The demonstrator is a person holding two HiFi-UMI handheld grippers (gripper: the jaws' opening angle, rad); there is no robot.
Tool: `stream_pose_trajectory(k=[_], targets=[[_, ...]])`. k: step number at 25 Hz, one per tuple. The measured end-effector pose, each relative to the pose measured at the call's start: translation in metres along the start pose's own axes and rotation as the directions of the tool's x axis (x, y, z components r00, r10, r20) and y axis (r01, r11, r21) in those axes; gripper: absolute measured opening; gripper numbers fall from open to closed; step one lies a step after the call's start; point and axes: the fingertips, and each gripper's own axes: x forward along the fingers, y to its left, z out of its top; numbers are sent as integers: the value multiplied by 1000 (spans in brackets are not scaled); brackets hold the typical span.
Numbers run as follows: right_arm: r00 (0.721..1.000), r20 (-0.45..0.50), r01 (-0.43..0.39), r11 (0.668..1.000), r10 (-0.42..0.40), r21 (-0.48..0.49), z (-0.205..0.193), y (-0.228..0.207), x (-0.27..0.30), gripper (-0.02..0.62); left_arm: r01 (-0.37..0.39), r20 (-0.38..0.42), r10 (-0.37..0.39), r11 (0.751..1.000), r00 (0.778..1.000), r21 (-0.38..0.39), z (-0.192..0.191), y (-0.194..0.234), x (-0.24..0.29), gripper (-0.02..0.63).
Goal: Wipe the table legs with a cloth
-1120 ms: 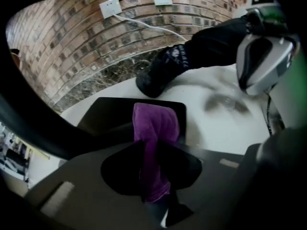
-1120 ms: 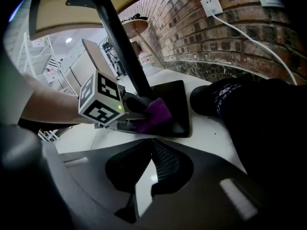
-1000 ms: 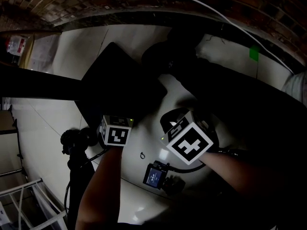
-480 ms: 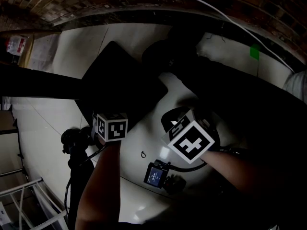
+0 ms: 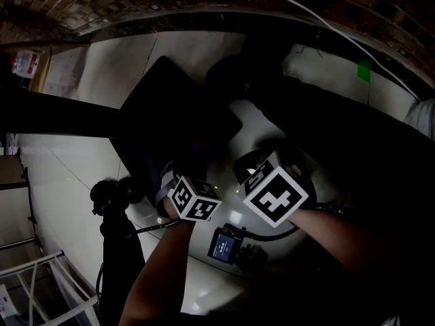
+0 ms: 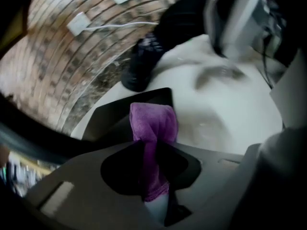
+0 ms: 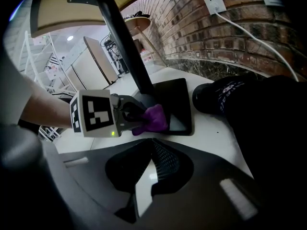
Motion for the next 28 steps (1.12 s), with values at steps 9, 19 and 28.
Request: stream_pose_trajectory(k=[9,19,28], targets=[[1000,9,-11,998,11,-55,4,9,2,2,28,2,-29,983,1000,184,-6,-13,-4,97],[998,14,-61,996,62,-72,7,25,2,2,-18,-89,17,1000,996,-7,-29,56,1,98],[998,6,-66,996,67,-68,5,24,3,2,-116,-145,87,972,986,-205,-57,104,-2,87]])
